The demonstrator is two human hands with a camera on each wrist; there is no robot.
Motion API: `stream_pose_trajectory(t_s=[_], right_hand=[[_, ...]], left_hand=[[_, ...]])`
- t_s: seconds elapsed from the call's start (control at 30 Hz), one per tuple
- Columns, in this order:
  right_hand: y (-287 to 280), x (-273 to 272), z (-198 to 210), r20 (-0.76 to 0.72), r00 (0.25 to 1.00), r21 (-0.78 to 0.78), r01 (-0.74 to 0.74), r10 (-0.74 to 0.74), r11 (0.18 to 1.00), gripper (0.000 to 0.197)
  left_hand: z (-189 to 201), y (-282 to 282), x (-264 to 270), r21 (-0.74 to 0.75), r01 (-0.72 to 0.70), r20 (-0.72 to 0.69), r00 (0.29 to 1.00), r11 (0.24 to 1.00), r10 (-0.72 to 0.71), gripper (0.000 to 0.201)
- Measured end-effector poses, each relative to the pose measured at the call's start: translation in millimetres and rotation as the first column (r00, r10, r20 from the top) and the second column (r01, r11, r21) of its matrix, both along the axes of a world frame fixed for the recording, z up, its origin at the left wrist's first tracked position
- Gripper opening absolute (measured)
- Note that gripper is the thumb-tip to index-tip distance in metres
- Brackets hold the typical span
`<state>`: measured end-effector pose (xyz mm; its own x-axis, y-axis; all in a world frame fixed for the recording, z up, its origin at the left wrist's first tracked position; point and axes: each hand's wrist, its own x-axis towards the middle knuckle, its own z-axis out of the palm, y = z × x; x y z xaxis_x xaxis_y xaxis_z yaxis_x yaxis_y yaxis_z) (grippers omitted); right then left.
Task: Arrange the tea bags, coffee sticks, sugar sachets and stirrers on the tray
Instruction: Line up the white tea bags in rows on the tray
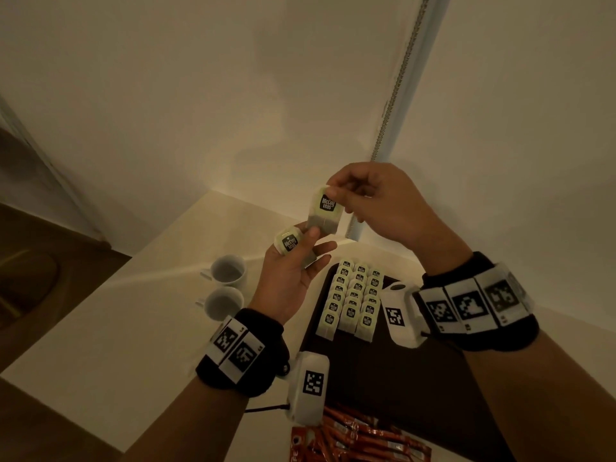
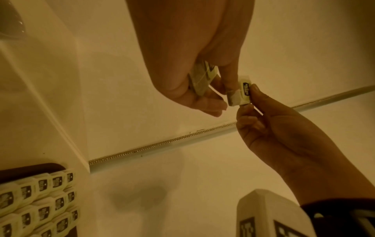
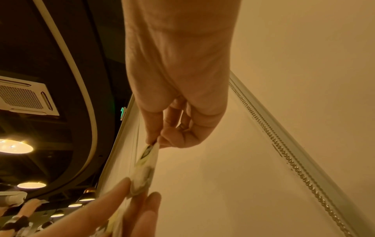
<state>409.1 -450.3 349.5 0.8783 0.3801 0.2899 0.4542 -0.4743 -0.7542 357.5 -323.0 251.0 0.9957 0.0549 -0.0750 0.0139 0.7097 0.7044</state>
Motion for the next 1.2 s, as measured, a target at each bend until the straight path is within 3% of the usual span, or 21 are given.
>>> stream_pose_trajectory(t_s=[0.13,0.3,0.47,0.63,0.83,1.1,1.2], right_hand=[[-19.2,1.1,-30.0,-0.041,0.998,-0.011,0.036,-0.036,0.999,0.006],[-49.8,0.3,-121.5,-0.219,0.965,-0.295,0.075,-0.144,0.953,0.017],[-67.9,-9.6,-201.6,-0.474,0.858,-0.475,-0.063,-0.195,0.878,0.021],[-73.1,-12.1,-247.0,-0.527,0.825,-0.522,-0.124,-0.204,0.844,0.022],[-71.8,0.2,-266.4,-0.436,0.837,-0.507,0.075,-0.331,0.859,0.017],[-66.1,8.6,-270.5,-0.414,0.837,-0.483,0.132,-0.359,0.866,0.017],[-50.9,11.3,-241.8,-0.306,0.878,-0.302,0.278,-0.368,0.912,0.016]], left_hand=[[-11.1,15.8,1.1,-0.018,-0.016,-0.090,0.996,1.000,0.015,0.035],[-22.5,42.1,-1.1,-0.086,0.007,-0.147,0.989,0.996,-0.019,0.049],[-28.3,48.9,-2.9,-0.040,0.030,-0.188,0.981,0.999,-0.037,0.057],[-32.8,46.6,-2.3,-0.008,0.038,-0.212,0.977,0.999,-0.039,0.055],[-39.8,43.8,-0.7,0.018,0.041,-0.218,0.975,0.999,-0.037,0.056],[-44.9,41.5,1.4,0.017,0.107,-0.222,0.970,0.994,-0.101,0.071],[-46.5,40.2,4.1,0.082,0.186,-0.249,0.955,0.979,-0.160,0.077]])
